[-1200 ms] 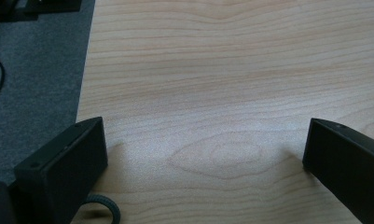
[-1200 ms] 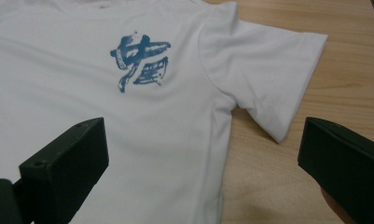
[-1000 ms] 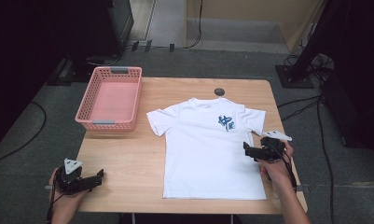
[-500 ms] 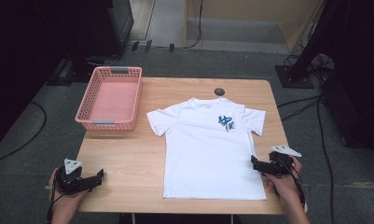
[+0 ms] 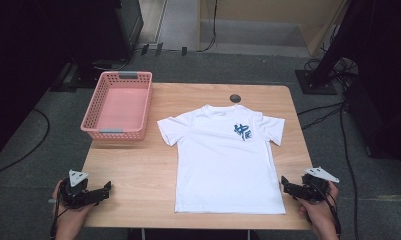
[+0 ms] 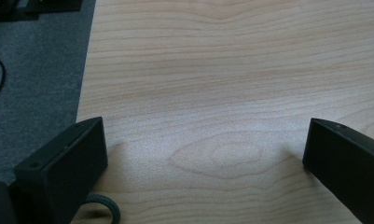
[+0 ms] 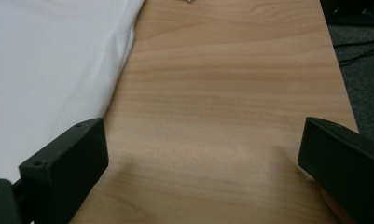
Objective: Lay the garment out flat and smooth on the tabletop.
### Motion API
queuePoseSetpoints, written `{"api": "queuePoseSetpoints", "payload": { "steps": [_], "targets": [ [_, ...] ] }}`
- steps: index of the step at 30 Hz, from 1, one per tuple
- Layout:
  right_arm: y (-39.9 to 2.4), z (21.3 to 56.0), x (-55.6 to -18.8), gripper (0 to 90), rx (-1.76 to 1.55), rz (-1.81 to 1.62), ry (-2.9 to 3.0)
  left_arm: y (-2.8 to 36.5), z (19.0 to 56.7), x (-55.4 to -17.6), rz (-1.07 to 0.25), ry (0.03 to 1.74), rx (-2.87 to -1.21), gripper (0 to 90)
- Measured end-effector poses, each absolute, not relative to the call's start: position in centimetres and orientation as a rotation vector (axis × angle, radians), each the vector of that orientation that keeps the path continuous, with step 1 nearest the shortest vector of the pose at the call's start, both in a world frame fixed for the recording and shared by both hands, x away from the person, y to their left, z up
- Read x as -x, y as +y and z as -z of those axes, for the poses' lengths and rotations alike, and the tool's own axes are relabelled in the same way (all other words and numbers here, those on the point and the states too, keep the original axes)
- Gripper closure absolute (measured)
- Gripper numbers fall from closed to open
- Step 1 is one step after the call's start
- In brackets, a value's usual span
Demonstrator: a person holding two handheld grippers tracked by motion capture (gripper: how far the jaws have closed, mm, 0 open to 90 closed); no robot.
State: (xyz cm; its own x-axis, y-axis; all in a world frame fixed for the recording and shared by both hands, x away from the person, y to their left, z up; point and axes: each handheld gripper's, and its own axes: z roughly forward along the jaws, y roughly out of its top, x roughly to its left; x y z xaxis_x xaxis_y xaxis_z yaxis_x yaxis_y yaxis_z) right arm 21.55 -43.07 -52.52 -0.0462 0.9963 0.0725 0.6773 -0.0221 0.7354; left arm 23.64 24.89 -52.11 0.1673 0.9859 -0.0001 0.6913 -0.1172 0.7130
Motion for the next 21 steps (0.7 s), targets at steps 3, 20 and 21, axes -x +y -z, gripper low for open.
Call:
{"api": "queuePoseSetpoints", "payload": {
  "steps": [3,20,21],
  "targets": [
    [-43.5,52.5,-20.8,1.5,-1.742,-0.854,1.762,24.9,52.1,-23.6,-0.663,1.583,-1.875,0.0],
    [-44.8,52.8,-18.3,1.6,-1.748,-0.827,1.753,24.9,52.1,-23.6,-0.664,1.583,-1.874,0.0],
    [-44.9,52.9,-18.1,1.7,-1.751,-0.821,1.759,24.9,52.1,-23.6,-0.664,1.583,-1.875,0.0]
  ]
}}
